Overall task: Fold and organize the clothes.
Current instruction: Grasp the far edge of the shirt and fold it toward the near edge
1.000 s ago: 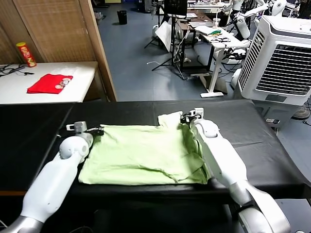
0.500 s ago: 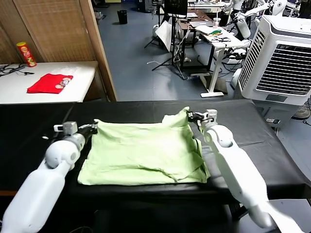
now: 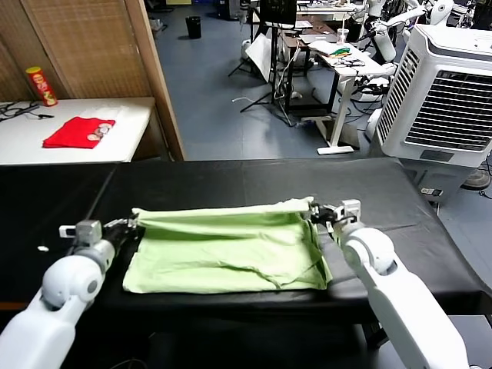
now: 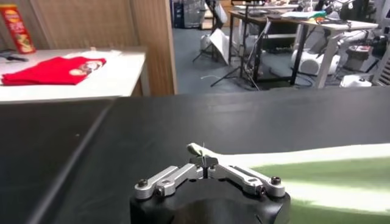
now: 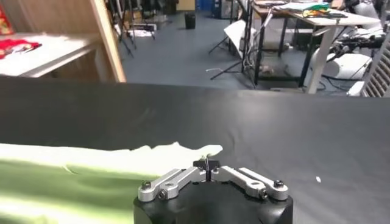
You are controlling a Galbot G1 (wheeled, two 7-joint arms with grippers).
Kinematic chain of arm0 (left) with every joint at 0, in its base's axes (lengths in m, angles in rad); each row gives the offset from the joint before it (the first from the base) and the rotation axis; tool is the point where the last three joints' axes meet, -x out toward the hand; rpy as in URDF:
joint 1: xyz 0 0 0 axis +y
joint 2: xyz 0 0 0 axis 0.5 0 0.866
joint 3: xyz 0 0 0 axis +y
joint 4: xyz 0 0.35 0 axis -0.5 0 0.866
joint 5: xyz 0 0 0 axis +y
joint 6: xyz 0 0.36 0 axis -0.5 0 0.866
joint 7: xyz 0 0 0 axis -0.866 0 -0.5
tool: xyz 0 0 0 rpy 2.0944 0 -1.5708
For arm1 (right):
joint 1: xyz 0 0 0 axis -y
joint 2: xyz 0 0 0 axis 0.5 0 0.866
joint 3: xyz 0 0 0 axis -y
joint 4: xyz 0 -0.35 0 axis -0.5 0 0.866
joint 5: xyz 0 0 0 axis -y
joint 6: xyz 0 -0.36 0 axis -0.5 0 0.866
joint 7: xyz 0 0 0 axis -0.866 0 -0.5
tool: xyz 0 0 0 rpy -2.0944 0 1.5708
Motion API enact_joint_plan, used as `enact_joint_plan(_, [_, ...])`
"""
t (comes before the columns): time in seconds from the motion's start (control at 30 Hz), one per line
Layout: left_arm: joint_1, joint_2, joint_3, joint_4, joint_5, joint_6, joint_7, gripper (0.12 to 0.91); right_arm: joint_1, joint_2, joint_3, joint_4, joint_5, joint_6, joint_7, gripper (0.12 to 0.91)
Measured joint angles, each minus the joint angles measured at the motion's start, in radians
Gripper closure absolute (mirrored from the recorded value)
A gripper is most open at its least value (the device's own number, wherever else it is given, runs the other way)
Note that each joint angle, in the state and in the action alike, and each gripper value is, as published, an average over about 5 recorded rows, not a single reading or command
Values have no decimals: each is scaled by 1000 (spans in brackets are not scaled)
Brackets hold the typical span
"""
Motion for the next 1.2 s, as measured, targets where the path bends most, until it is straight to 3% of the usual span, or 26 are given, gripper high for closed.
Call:
enact_joint_plan(0.5, [201, -30, -84, -122, 45, -21, -4, 902, -175, -83, 37, 165, 7, -63, 20, 904])
enact_joint_plan(1.2, [323, -64, -90, -196, 107, -33, -20, 902, -340, -102, 121, 282, 2, -63, 12, 904])
